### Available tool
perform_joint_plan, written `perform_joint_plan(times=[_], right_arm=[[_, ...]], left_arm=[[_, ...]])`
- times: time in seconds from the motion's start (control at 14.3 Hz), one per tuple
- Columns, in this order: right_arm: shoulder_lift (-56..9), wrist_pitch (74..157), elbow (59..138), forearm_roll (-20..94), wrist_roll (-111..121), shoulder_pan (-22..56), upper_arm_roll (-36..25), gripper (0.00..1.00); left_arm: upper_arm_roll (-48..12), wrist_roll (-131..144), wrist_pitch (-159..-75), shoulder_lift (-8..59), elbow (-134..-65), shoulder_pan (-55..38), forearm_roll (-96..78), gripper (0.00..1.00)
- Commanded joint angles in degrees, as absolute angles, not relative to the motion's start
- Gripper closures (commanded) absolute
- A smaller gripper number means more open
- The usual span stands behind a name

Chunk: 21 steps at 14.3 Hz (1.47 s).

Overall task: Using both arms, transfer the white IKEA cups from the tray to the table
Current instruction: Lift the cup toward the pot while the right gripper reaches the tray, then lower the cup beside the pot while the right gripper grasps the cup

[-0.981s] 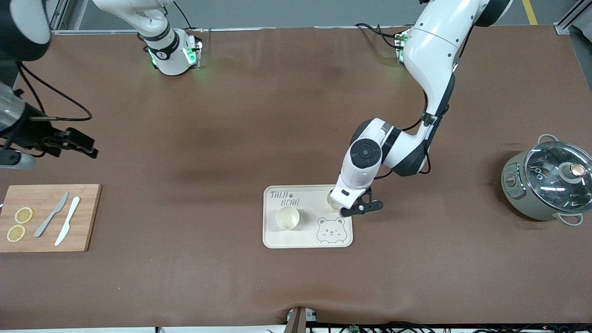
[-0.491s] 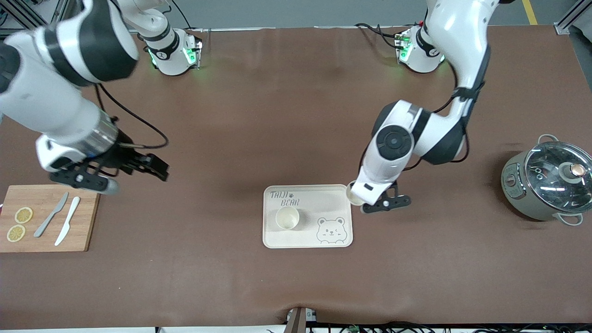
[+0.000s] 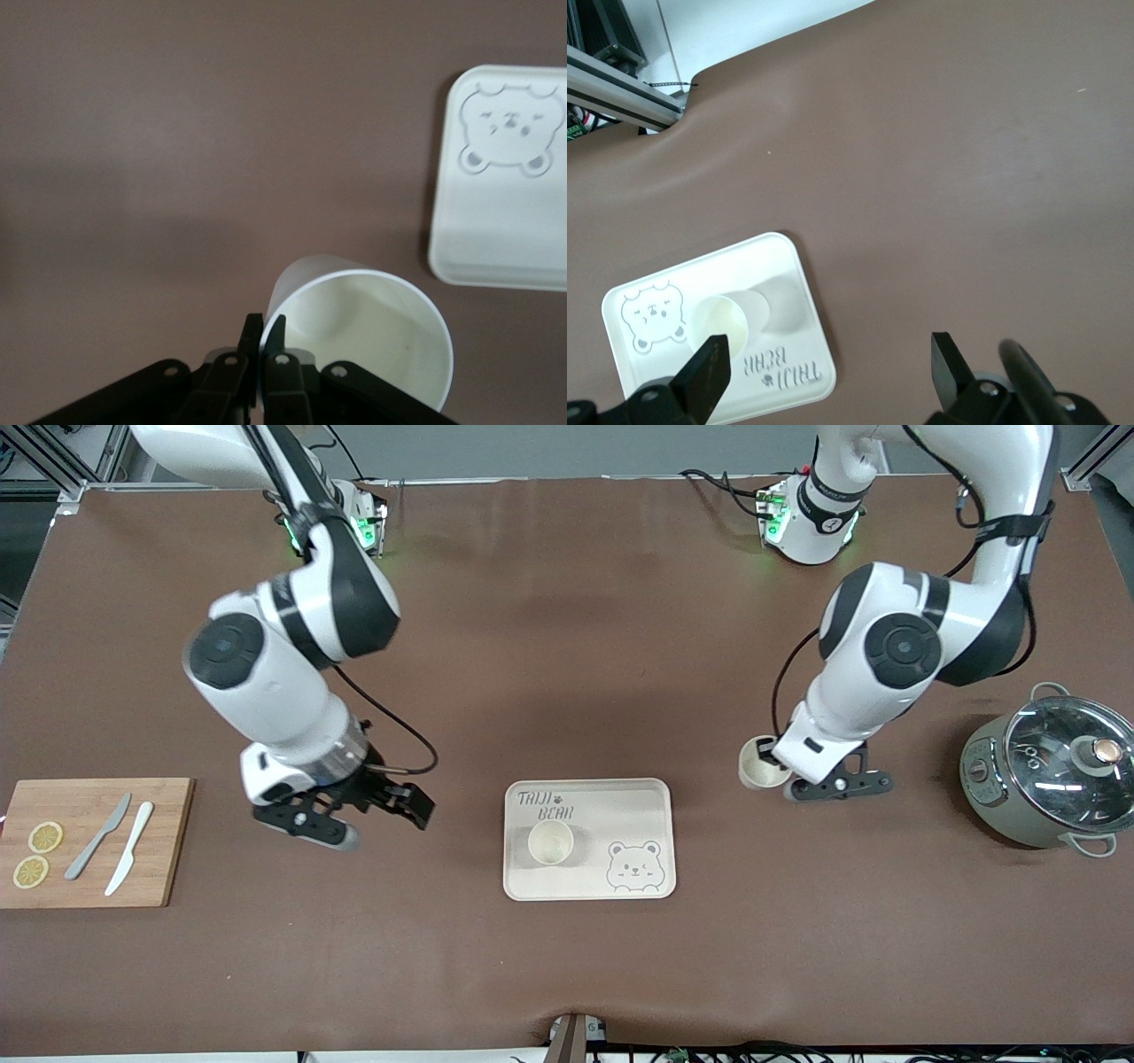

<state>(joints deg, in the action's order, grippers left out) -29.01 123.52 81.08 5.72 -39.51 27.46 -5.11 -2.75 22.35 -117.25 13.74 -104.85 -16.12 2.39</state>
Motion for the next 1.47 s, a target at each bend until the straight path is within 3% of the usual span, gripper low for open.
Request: perform_joint_plan(times=[0.0,0.35,0.63,1.05,1.4], right_arm=[[-36.80,124.19,73.76,6.24,-42.44,29.44,-5.80,0.00],[-41.57,127.00,71.54,6.33,-43.94,31.11,-5.80,0.00],[-45.69,133.14,71.54,6.24,-46.75,33.74,-5.80,0.00],[-50.26,138.15,71.54,6.15,-47.55,35.33,-5.80,0.00],[-52.21,140.27,71.46,6.24,-47.46,36.74,-5.80,0.00]], left_arm=[[-3.34,16.98,-121.10,7.49,-113.79,-13.29,1.41,1.00],[-3.34,-0.15,-130.85,0.10,-127.94,-5.64,-4.04,1.00],[-3.16,-5.36,-142.35,0.79,-134.90,-3.52,-4.04,1.00],[-3.16,-7.56,-153.27,6.58,-137.90,-3.43,-4.04,1.00],[-3.25,-7.82,-155.30,10.37,-137.81,-2.29,-3.96,1.00]])
